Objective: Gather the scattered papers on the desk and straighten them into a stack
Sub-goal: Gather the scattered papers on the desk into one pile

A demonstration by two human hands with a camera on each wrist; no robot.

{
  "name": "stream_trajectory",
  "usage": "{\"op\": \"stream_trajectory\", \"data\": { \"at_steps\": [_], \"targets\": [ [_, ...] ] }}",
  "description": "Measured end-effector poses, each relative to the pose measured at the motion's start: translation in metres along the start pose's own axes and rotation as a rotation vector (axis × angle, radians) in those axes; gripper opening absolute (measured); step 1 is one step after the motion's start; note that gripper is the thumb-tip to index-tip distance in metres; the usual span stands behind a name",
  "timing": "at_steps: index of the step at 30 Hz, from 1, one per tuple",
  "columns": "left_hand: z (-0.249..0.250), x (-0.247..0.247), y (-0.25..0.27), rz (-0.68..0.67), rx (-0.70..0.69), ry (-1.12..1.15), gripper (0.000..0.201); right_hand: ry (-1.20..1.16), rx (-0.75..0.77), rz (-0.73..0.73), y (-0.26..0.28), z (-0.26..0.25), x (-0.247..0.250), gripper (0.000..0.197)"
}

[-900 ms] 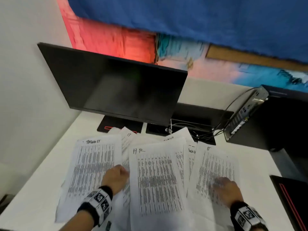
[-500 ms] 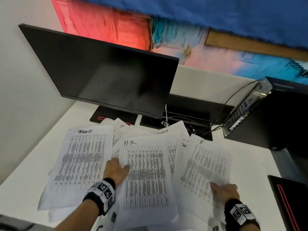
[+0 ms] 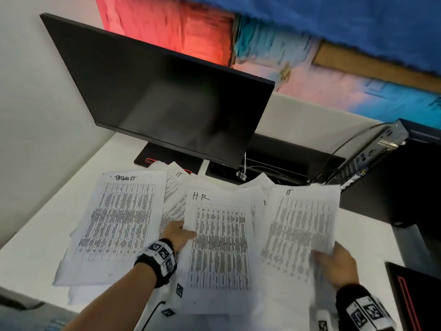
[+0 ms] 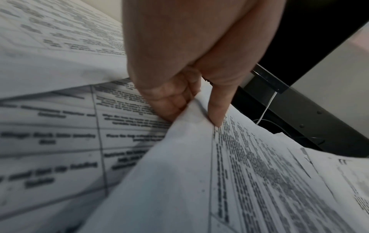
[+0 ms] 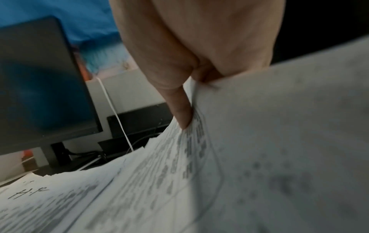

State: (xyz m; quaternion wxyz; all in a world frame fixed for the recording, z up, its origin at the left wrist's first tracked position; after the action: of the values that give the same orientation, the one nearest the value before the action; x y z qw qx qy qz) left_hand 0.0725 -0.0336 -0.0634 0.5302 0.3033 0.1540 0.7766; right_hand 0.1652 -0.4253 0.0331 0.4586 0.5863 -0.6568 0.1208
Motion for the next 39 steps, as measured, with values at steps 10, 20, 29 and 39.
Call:
{"op": "stream_trajectory", "data": {
  "at_steps": [10,20,29,39],
  "targets": [
    [0.007,-0.01,0.001,-0.007,0.003,0.028,0.05,-0.255,0.211,0.057,0.029,-0.059,0.064,0.008],
    [0.032,-0.045,0.007,-0.116,-0.017,0.154,0.043,0.037,-0.21,-0.206,-0.031,0.051,-0.028,0.056],
    [0.028,-0.039,0.008,0.094,-0.038,0.067,0.036,0.441,-0.158,0.107,-0.043,0.03,0.005,0.045],
    [0.032,-0.036,0.009,0.085,-0.07,0.101,0.026,-0.108,0.334,0.184,0.012,-0.042,0.033,0.005]
  ]
}}
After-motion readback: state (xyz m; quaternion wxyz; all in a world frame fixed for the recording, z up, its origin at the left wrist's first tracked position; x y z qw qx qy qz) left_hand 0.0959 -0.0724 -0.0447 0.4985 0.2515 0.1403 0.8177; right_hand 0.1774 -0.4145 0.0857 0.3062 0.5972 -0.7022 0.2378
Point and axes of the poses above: each hand's wrist, its own y-axis away from the middle knuckle, its own x-axis out of the back of the hand, z = x × y, the point moved 4 cm from there along -y, towards the middle knuckle, and after that the axes turned 7 degrees about -x, right-handed, at the moved point
